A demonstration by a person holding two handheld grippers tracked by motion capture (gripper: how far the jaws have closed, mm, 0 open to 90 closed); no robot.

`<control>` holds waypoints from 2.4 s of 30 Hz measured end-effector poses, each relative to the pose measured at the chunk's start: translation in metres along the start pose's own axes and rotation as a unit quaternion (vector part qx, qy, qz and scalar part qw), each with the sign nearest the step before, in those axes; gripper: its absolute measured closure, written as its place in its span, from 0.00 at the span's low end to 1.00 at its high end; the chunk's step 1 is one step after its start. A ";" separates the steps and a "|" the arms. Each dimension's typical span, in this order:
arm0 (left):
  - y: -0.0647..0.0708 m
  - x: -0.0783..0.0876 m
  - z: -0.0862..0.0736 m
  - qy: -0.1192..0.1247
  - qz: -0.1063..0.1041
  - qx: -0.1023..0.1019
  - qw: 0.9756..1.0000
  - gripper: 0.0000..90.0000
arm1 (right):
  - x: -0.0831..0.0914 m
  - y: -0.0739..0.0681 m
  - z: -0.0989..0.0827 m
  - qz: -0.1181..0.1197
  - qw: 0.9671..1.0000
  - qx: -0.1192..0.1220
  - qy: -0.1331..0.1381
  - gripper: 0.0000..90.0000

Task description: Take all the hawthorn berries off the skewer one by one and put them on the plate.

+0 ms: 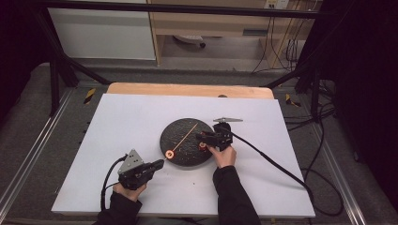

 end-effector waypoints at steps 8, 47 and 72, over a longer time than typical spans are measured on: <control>0.001 -0.001 0.000 0.000 -0.001 -0.001 1.000 0.98 | -0.007 0.005 -0.006 -0.014 1.000 0.008 -0.006 0.63; 0.007 -0.006 -0.002 -0.009 -0.002 -0.007 1.000 0.98 | 0.049 -0.068 -0.014 0.085 0.996 0.017 0.034 0.09; 0.026 -0.029 0.002 -0.011 -0.010 -0.017 1.000 0.98 | 0.042 -0.086 -0.035 0.124 0.992 0.005 0.024 0.21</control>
Point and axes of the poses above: each handheld gripper's, and its own axes: x roughly backward along the jaws, z roughly out of its top, y roughly to its right, the point moved 10 cm from there along -x, roughly forward along the jaws
